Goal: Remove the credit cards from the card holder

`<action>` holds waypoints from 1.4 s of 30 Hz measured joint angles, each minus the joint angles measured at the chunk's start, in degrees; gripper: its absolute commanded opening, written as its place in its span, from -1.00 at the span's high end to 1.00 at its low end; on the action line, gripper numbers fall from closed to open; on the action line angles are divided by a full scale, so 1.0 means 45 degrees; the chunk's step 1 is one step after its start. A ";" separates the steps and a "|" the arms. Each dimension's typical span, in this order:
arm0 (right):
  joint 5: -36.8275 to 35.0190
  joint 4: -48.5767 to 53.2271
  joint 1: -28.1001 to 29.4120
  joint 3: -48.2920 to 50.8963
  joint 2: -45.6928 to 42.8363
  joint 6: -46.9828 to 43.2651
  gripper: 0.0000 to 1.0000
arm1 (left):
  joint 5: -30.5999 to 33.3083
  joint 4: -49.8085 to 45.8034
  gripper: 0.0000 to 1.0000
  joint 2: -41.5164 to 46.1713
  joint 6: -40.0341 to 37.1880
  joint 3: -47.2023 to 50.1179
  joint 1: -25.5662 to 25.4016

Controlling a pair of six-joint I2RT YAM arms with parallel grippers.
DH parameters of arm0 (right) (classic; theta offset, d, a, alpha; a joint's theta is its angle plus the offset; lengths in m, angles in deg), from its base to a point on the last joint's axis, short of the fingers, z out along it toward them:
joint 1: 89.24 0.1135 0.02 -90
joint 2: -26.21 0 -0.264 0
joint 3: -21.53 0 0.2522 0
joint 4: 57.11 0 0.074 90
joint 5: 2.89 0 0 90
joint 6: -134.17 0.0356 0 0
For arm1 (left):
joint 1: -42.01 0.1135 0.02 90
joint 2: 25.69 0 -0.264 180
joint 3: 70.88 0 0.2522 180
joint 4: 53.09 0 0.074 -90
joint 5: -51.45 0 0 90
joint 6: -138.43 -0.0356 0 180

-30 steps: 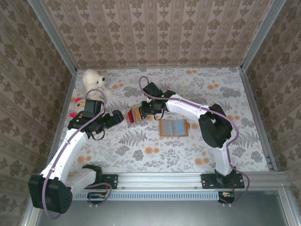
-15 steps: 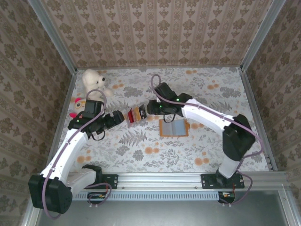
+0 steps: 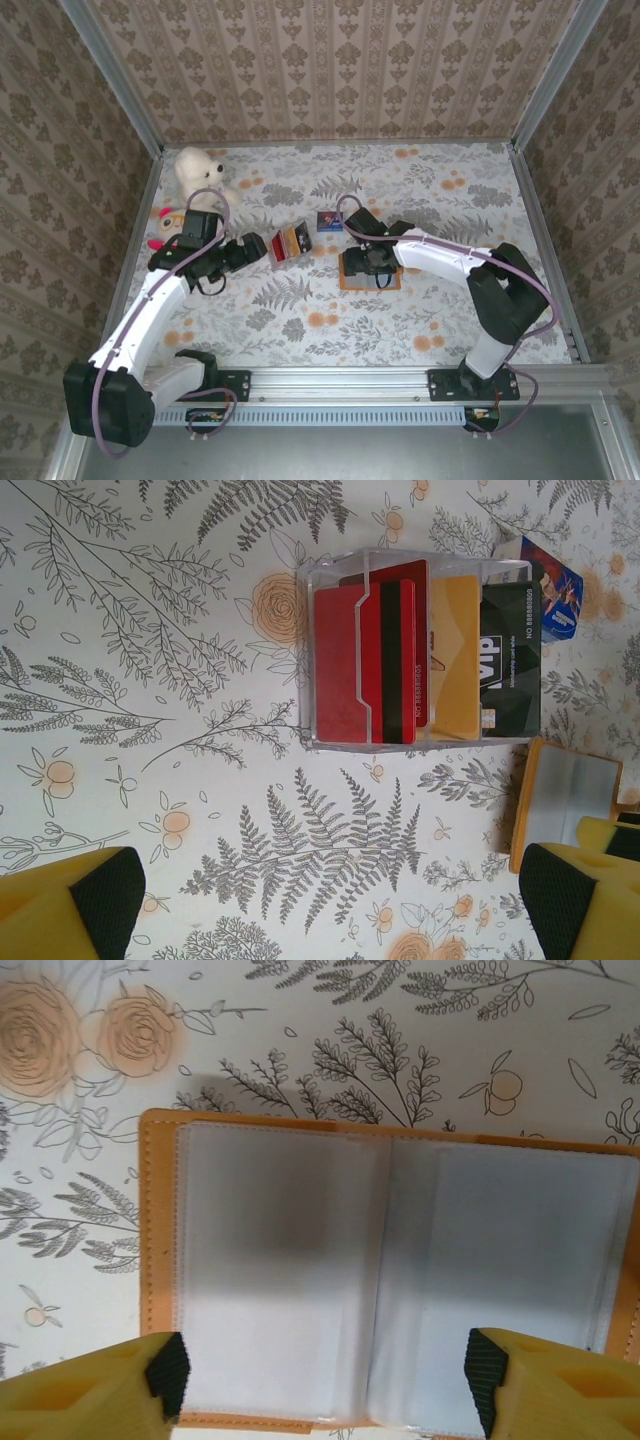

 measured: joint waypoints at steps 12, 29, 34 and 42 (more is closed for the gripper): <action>-0.0058 -0.0068 0.0277 -0.0539 0.1462 -0.0301 -1.00 | -0.0204 0.0102 -1.00 -0.0607 0.0097 -0.0034 -0.0267; 0.0180 -0.0661 -0.0340 -0.0170 0.1481 0.0005 -0.28 | -0.0223 0.0330 -1.00 -0.1355 0.0102 -0.0515 -0.0772; 0.0806 -0.1005 -0.0651 0.0228 0.1083 0.0117 -0.24 | 0.0073 0.0325 -1.00 -0.1345 0.0092 -0.0515 -0.0777; 0.0821 -0.1044 -0.0719 0.0520 -0.1389 0.0223 -0.89 | 0.1768 -0.0117 -1.00 -0.1263 -0.0287 -0.0928 -0.0248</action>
